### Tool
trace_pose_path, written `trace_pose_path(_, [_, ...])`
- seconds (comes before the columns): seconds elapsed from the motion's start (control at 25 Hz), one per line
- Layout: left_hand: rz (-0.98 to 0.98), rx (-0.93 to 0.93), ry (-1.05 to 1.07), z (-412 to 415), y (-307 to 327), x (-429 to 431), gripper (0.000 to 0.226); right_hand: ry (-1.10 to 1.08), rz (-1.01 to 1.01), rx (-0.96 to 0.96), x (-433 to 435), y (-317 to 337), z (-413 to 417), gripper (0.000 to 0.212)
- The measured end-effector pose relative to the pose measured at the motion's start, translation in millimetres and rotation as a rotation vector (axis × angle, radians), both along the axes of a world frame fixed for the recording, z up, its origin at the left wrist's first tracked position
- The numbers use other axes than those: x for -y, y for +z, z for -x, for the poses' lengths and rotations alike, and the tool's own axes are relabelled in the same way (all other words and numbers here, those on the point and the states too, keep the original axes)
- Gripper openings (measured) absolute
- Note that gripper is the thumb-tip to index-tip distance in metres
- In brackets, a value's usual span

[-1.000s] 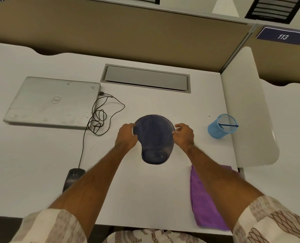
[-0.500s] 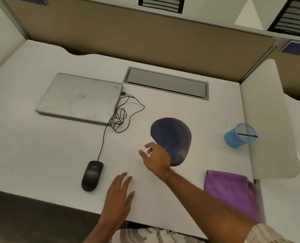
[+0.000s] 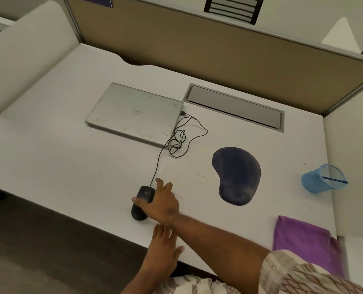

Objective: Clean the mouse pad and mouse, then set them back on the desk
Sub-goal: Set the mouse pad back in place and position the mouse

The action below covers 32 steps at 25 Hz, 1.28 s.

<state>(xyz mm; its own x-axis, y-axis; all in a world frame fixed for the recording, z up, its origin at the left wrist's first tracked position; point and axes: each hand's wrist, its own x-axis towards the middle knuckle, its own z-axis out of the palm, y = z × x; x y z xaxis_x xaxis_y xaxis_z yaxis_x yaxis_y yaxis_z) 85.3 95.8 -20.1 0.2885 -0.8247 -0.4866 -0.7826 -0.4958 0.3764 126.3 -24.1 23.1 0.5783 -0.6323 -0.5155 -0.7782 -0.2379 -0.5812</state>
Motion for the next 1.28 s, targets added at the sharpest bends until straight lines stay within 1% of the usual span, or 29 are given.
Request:
trace_pose_path(0.08, [-0.008, -0.013, -0.007, -0.2, -12.2, -1.3, 0.071, 0.012, 0.009, 0.009, -9.0, -4.4, -7.6, 0.106])
trace_pose_path(0.28, [-0.032, 0.135, -0.210, 0.2, -22.5, -2.5, 0.070, 0.056, 0.067, -0.036, -22.4, -17.6, -23.5, 0.107])
trace_pose_path(0.4, [-0.042, 0.155, -0.252, 1.6, -17.0, 0.0, 0.069, 0.074, 0.103, -0.041, -22.7, -22.8, -25.7, 0.097])
trace_pose_path(0.48, [-0.017, 0.161, -0.234, 0.7, -22.1, -5.8, 0.069, 0.070, 0.123, -0.020, -21.0, -21.7, -23.2, 0.087])
trace_pose_path(0.56, [0.073, 0.139, -0.123, -1.4, -23.7, -8.3, 0.062, 0.084, 0.161, -0.009, -16.3, -19.5, -18.0, 0.082])
trace_pose_path(0.6, [0.077, 0.100, -0.085, -2.4, -22.1, -8.1, 0.059, 0.101, 0.188, -0.011, -12.7, -18.4, -14.4, 0.081])
trace_pose_path(0.68, [0.061, 0.062, -0.072, -4.4, -20.2, -5.6, 0.065, 0.135, 0.251, -0.010, -2.6, -17.6, -5.8, 0.081])
trace_pose_path(0.72, [0.085, 0.070, -0.059, -3.6, -20.1, -5.3, 0.068, 0.136, 0.275, -0.009, 4.0, -16.6, -1.1, 0.081])
trace_pose_path(0.8, [0.197, 0.089, -0.042, -1.9, -23.1, -4.2, 0.071, 0.107, 0.313, -0.012, 21.7, -13.8, 8.4, 0.081])
trace_pose_path(0.84, [0.221, 0.106, -0.053, -2.6, -23.5, -4.6, 0.073, 0.079, 0.331, -0.012, 32.2, -11.6, 13.4, 0.082])
trace_pose_path(0.96, [0.120, 0.019, -0.033, -1.4, -23.3, -6.7, 0.078, -0.014, 0.394, -0.013, 70.9, -5.0, 31.7, 0.082])
trace_pose_path(1.0, [0.113, 0.015, -0.042, -1.9, -25.0, -6.8, 0.080, -0.047, 0.414, -0.018, 84.8, -2.9, 38.8, 0.082])
trace_pose_path(1.12, [0.144, 0.000, -0.018, -1.4, -29.1, -7.5, 0.083, -0.147, 0.472, -0.059, 128.0, 2.4, 60.2, 0.082])
trace_pose_path(1.2, [0.145, -0.017, -0.041, -1.3, -35.5, -10.3, 0.088, -0.194, 0.483, -0.074, 155.9, 4.8, 75.2, 0.083])
trace_pose_path(1.28, [0.153, -0.033, -0.044, -3.5, -43.4, -11.9, 0.088, -0.230, 0.494, -0.076, 181.4, 6.4, 91.2, 0.084])
